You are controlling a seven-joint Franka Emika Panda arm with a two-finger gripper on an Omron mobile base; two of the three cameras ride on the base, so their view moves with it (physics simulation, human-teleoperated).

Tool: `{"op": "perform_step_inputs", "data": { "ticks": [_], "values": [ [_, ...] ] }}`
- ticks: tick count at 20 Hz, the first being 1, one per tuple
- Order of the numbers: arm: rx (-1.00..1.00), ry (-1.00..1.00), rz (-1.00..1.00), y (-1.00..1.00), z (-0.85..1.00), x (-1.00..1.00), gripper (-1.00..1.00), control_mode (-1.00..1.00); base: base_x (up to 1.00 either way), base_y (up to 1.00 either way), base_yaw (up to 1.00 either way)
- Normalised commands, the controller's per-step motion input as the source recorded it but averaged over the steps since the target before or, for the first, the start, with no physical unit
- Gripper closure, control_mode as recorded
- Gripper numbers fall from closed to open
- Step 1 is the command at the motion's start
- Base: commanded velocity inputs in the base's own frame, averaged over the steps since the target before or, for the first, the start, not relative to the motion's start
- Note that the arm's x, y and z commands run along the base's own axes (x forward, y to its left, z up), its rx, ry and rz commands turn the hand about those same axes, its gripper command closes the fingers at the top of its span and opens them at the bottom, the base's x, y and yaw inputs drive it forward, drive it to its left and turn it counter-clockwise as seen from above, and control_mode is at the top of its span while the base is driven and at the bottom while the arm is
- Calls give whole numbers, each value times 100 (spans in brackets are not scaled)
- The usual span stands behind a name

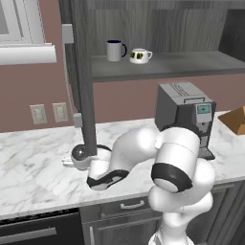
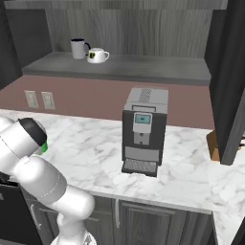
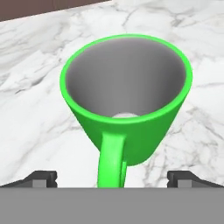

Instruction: Pick the mug on the counter and place it in the cabinet with the handle facing the right, like the mugs already inside.

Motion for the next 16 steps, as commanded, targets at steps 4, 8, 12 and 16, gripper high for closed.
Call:
{"op": "perform_step_inputs", "data": {
  "ticks": [4, 8, 12, 16],
  "values": [
    [-2, -4, 0, 0, 2, 0, -100, -100, 0, 0, 0],
    [-2, 0, 0, 0, 5, 0, 100, -100, 0, 0, 0],
    [-4, 0, 0, 0, 11, -1, 100, -100, 0, 0, 0],
    [-3, 0, 0, 0, 10, -5, 100, -100, 0, 0, 0]
  ]
}}
